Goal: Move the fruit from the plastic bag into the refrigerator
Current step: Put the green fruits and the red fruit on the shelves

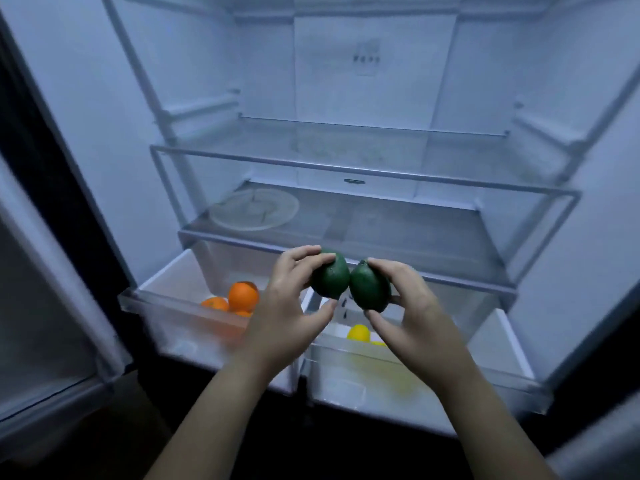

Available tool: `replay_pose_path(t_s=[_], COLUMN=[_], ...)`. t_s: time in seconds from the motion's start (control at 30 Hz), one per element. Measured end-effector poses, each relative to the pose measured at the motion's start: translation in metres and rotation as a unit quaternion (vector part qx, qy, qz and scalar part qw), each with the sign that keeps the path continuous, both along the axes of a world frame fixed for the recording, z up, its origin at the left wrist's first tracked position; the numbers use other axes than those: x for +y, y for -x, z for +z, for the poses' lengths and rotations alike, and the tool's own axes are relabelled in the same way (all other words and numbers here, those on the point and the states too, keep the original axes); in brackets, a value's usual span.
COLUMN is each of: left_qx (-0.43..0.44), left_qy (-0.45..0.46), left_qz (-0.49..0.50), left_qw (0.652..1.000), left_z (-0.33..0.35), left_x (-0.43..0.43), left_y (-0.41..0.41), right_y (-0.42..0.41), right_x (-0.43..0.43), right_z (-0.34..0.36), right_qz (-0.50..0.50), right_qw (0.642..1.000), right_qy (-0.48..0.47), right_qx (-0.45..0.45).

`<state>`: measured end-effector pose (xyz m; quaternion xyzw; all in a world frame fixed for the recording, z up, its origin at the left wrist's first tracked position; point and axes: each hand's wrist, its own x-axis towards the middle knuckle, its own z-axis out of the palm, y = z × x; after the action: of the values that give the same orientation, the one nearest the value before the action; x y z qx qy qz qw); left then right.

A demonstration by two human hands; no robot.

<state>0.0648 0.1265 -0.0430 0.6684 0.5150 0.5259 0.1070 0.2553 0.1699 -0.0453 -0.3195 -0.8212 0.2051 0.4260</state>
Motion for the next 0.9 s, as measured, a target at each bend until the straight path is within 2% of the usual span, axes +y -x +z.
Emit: replay_pose_path(t_s=[0.23,0.43,0.7,0.9], left_qx=[0.057,0.11,0.181,0.179], left_qy=[0.021,0.055,0.091,0.146], left_qz=[-0.115,-0.207,-0.23,-0.239], left_qw=[0.991,0.971,0.952,0.943], left_z=[-0.001,-0.008,-0.023,-0.037], left_x=[0.08,0.162,0.239,0.267], left_y=[-0.031,-0.048,-0.063,-0.073], right_y=[-0.044,-0.069,-0.083,-0.089], right_x=[0.041,0.082,0.137,0.17], right_z=[-0.007,-0.008,-0.023,-0.038], right_qz=[-0.117,-0.231,-0.353,-0.399], right_qw=[0.992,0.969,0.921,0.892], right_qy=[0.026,0.057,0.092,0.118], right_qx=[-0.027,-0.064,-0.137,-0.177])
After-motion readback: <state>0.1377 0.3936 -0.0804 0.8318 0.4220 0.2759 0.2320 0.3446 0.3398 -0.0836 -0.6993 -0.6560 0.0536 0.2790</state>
